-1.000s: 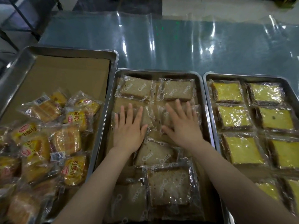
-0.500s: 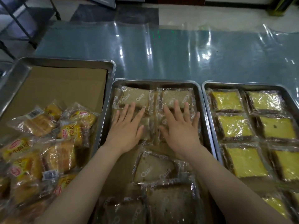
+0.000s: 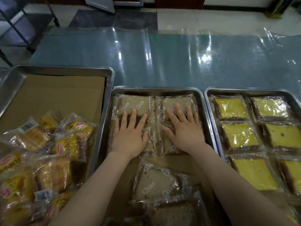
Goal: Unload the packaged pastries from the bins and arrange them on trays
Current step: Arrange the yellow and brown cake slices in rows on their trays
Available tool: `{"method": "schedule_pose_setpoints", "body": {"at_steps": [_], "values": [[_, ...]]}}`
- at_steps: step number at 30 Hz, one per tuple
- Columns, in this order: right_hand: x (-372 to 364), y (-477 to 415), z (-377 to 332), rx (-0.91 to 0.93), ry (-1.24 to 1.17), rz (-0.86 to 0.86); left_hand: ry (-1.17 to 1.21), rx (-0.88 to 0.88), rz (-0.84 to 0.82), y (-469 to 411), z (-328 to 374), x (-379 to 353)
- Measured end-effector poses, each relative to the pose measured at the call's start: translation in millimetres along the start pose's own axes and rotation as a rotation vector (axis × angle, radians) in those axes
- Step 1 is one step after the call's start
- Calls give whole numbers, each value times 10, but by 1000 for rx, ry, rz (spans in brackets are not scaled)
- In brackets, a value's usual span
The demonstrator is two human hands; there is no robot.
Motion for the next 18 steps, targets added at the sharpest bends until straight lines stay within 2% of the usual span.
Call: {"method": "schedule_pose_setpoints", "body": {"at_steps": [10,14,18], "values": [[-1,-2,-14,-32,29,49,8,8,58,-55,16,22],[26,52,-19,-16,22,125,-26,-48,107,-20,33,42],[37,73,-32,16,21,103,-32,-87,99,20,29,73]]}}
Point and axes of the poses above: each hand's wrist, its own y-axis away from the middle knuckle, its own x-axis out of the back of the hand, z = x × y, the point moved 5 cm from there along -y, towards the middle knuckle, and after that the axes turned 5 degrees about y, right-handed, at the moved point
